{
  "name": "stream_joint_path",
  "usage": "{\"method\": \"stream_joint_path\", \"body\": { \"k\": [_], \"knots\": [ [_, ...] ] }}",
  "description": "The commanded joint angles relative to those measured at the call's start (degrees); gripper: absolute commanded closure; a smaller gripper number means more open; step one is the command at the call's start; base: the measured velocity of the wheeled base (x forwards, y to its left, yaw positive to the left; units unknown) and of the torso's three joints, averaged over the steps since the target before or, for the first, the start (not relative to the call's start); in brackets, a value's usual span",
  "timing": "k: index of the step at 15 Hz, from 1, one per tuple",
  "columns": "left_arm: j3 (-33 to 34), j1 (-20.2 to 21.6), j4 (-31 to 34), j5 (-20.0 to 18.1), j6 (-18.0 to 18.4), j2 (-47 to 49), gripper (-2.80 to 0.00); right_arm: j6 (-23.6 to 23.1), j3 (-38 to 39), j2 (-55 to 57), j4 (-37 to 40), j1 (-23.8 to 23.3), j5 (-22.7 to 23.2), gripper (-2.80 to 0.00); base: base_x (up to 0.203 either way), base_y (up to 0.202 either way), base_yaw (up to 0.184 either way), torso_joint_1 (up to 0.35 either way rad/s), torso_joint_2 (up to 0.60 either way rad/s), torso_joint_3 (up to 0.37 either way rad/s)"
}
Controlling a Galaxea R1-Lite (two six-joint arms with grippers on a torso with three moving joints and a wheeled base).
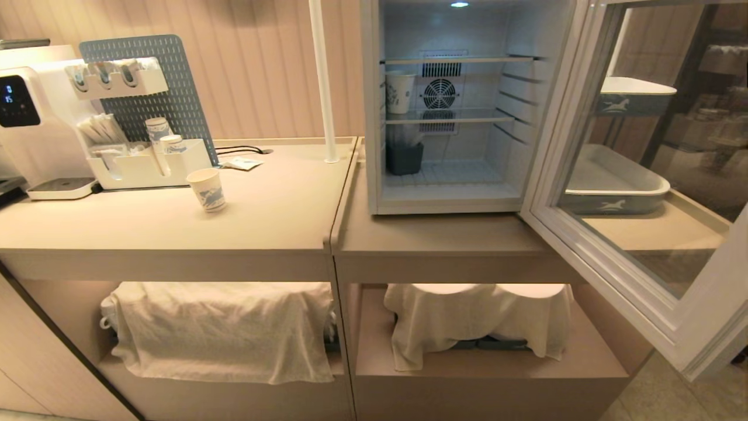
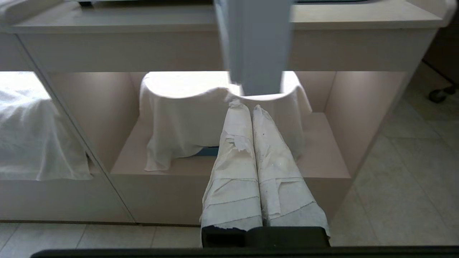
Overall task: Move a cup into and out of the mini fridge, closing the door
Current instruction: Close the freezer door
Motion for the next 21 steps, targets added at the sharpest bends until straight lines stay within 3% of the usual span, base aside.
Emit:
{"method": "stream_joint_path", "body": {
  "k": [1, 7, 13, 15, 17, 21],
  "knots": [
    [0.0, 0.0, 0.0, 0.0, 0.0, 0.0, 0.00, -0.1, 0.0, 0.0, 0.0, 0.0, 0.0, 0.00, 0.000, -0.195, -0.001, 0.002, 0.00, 0.002],
    [0.0, 0.0, 0.0, 0.1, -0.2, 0.0, 0.00, 0.4, -0.1, 0.0, 0.1, 0.0, -0.1, 0.00, 0.000, -0.166, -0.003, 0.005, 0.00, -0.001],
    [0.0, 0.0, -0.2, 0.2, -0.4, 0.0, 0.00, 0.7, -0.8, 0.0, -0.2, 0.0, -0.3, 0.00, 0.000, 0.000, 0.000, 0.000, 0.00, 0.000],
    [0.0, 0.0, -0.2, 0.2, -0.4, 0.0, 0.00, -0.4, -7.8, 1.8, 2.2, 0.0, 0.2, 0.00, 0.000, 0.000, 0.000, 0.000, 0.00, 0.000],
    [0.0, 0.0, -0.2, 0.2, -0.4, 0.0, 0.00, -1.1, -18.5, 8.7, 9.4, 0.0, -0.1, 0.00, 0.000, 0.000, 0.000, 0.000, 0.00, 0.000],
    [0.0, 0.0, -0.2, 0.2, -0.4, 0.0, 0.00, -1.6, -36.6, 32.1, 16.0, -0.8, -4.5, 0.00, 0.000, 0.000, 0.000, 0.000, 0.00, 0.000]
  ]
}}
